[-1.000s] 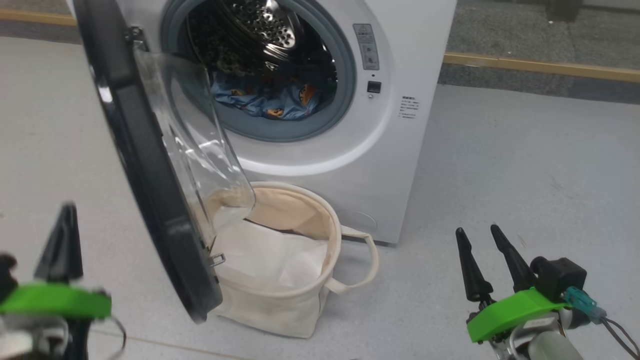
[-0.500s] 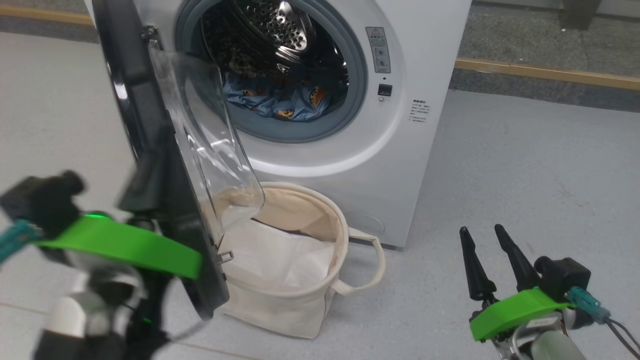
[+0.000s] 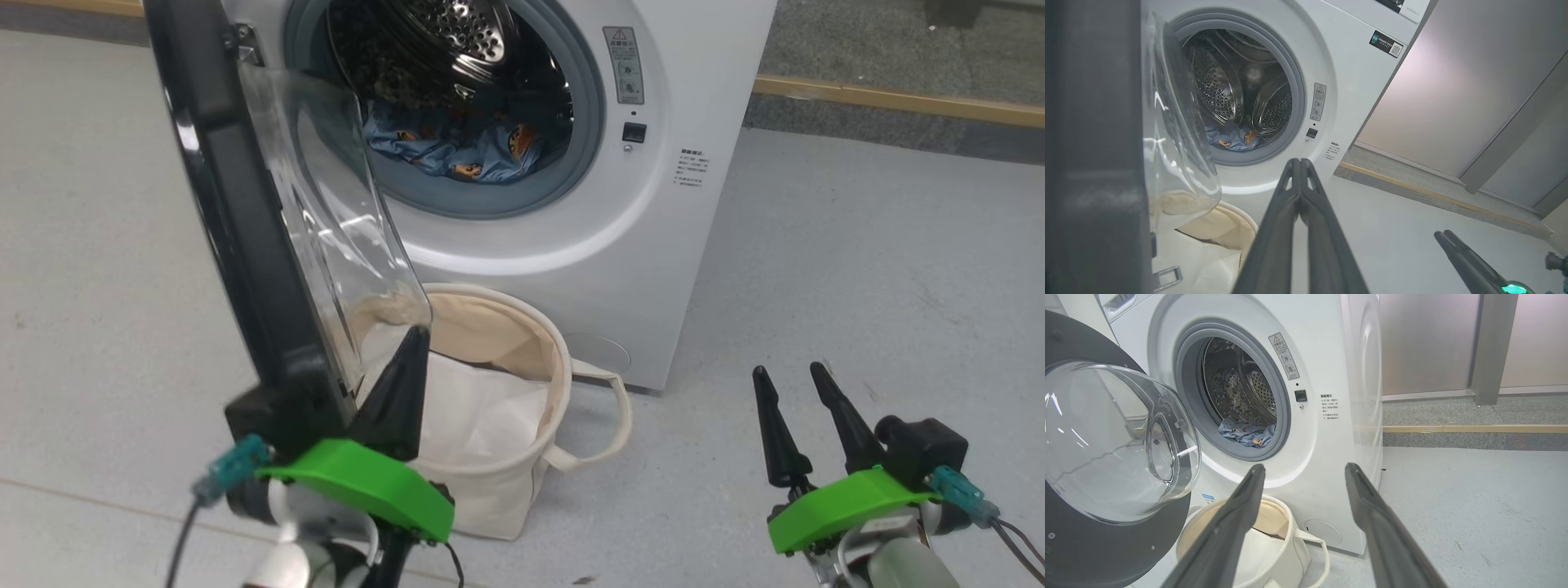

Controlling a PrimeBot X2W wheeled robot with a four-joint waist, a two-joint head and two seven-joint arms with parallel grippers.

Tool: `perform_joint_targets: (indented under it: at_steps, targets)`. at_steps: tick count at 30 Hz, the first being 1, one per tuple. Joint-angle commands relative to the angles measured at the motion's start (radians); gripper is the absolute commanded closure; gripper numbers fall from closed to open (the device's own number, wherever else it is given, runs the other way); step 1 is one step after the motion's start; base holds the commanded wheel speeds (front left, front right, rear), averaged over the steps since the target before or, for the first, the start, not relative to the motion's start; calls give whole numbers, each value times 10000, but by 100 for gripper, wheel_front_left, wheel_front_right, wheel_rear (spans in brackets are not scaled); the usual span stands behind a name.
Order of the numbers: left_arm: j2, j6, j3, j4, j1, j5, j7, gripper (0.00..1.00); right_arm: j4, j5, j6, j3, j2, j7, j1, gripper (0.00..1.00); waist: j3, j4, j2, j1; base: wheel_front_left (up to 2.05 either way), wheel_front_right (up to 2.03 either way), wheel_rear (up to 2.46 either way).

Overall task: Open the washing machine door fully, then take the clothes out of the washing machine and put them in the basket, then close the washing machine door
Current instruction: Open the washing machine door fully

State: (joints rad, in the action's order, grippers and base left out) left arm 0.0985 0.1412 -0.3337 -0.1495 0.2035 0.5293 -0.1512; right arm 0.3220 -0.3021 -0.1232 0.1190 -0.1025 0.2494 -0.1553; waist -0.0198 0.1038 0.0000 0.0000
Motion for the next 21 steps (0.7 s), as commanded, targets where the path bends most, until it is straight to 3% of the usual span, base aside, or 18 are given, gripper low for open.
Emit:
perform_joint_targets:
  at_steps: [1, 10, 21]
  targets:
    - [-76, -40, 245, 361, 330, -224, 581, 100, -394, 54, -75, 165, 26, 124, -325, 0, 35, 1, 0, 0, 0, 0, 0]
    - [-324, 322, 537, 2564, 564, -162, 2253, 100, -503, 40, -75, 135, 29, 124, -297, 0, 100, 226, 0, 0, 0, 0, 0]
    - [-266, 261, 888, 3603, 890, 15, 3119, 100, -742, -11, -75, 382, 152, 124, -245, 0, 225, 971, 0, 0, 0, 0, 0]
